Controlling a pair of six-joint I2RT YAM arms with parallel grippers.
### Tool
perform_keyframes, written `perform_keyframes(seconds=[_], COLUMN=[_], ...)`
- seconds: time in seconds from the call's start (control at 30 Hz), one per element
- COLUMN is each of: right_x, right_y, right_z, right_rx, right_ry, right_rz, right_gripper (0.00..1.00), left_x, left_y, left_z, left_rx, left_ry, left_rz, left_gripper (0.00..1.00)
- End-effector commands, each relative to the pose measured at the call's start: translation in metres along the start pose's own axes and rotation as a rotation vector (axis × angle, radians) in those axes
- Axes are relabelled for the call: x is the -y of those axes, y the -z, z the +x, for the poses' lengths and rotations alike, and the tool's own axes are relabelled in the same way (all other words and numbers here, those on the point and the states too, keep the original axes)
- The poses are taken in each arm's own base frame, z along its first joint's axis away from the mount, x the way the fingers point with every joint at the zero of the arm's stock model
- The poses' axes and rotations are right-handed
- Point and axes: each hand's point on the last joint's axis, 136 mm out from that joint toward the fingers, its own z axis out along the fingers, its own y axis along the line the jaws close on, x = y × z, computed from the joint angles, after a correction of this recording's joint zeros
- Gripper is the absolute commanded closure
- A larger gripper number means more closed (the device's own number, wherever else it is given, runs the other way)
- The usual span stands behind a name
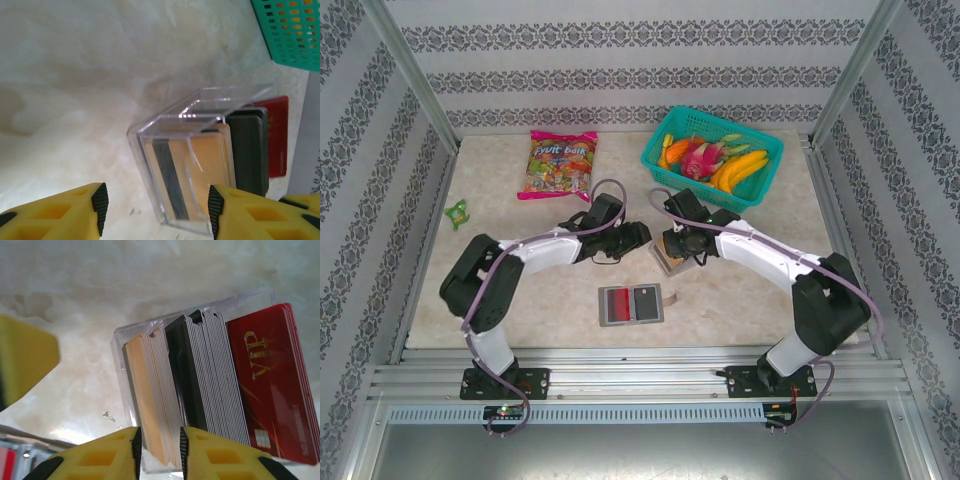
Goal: Put the credit cards into the card holder
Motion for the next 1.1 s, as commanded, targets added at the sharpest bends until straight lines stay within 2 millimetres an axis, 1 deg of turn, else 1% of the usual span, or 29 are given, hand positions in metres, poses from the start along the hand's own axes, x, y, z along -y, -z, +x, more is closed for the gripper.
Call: perform_keyframes(seconds=[0.0, 0.13, 0.17, 0.27, 0.37, 0.47, 0.53, 0.73, 0.83, 0.93, 0.97, 1.03, 1.07], right_x=[0.002, 0.003, 0.002, 0.005, 0.005, 0.001, 0.002, 0.014, 0.019, 0.02, 0.019, 0.018, 0.018], right_y=[-0.004, -0.014, -0.016, -0.021, -0.026, -0.031, -0.034, -0.037, -0.038, -0.035, -0.033, -0.029, -0.028], right_z=[-0.001, 0.002, 0.002, 0.002, 0.002, 0.004, 0.005, 0.006, 0.006, 0.005, 0.003, -0.001, -0.002], right_rx=[-0.023, -0.043, -0.048, -0.058, -0.073, -0.085, -0.095, -0.097, -0.099, -0.087, -0.077, -0.055, -0.049], right_ry=[0.093, 0.125, 0.131, 0.149, 0.163, 0.184, 0.205, 0.266, 0.283, 0.305, 0.314, 0.326, 0.331], right_rz=[0.054, 0.083, 0.085, 0.115, 0.131, 0.136, 0.172, 0.32, 0.365, 0.406, 0.42, 0.438, 0.443], right_gripper=[0.7, 0.69, 0.69, 0.68, 0.67, 0.66, 0.65, 0.65, 0.65, 0.67, 0.69, 0.75, 0.76], left_x=[0.02, 0.021, 0.02, 0.012, 0.009, 0.003, 0.003, 0.002, -0.001, -0.004, -0.004, -0.004, -0.005], left_y=[-0.013, -0.025, -0.027, -0.034, -0.039, -0.042, -0.043, -0.041, -0.042, -0.042, -0.042, -0.042, -0.042], left_z=[-0.011, -0.015, -0.014, -0.012, -0.008, -0.004, -0.002, -0.002, -0.001, 0.001, 0.001, 0.002, 0.002], left_rx=[-0.027, -0.042, -0.05, -0.062, -0.077, -0.086, -0.094, -0.091, -0.092, -0.095, -0.095, -0.098, -0.097], left_ry=[0.064, 0.078, 0.077, 0.092, 0.103, 0.111, 0.11, 0.106, 0.109, 0.114, 0.115, 0.113, 0.113], left_rz=[0.124, 0.15, 0.151, 0.135, 0.152, 0.142, 0.147, 0.147, 0.139, 0.128, 0.128, 0.125, 0.122], left_gripper=[0.43, 0.41, 0.42, 0.41, 0.41, 0.41, 0.41, 0.41, 0.41, 0.42, 0.42, 0.42, 0.42])
